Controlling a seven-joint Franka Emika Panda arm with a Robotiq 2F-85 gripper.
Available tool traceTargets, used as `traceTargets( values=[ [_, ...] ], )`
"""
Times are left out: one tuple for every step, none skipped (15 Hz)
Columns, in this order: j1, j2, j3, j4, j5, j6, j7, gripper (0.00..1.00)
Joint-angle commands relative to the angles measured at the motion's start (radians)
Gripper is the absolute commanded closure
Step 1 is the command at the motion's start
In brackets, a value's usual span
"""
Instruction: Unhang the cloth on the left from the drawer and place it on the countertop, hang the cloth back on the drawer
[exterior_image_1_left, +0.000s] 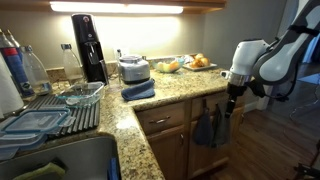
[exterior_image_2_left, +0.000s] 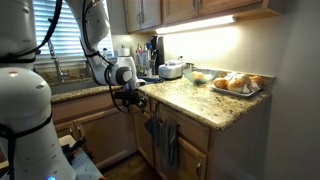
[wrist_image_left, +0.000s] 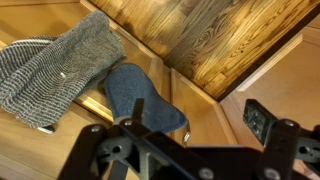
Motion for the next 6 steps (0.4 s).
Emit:
traceTargets(
  values=[
    [-0.019, -0.021, 0.024, -0.013, 0.013, -0.003, -0.005, 0.0],
    [-0.02, -0.035, 0.03, -0.024, 0.02, -0.003, -0.007, 0.0],
    [-0.02, -0.043, 0.032, -0.03, 0.023, -0.003, -0.008, 0.0],
    [-0.02, -0.045, 0.032, -0.033, 0.024, -0.003, -0.008, 0.0],
    [-0.021, -0.045, 0.032, -0.034, 0.024, -0.003, -0.008, 0.0],
    [-0.022, -0.045, 0.032, -0.035, 0.025, -0.003, -0.008, 0.0]
  ],
)
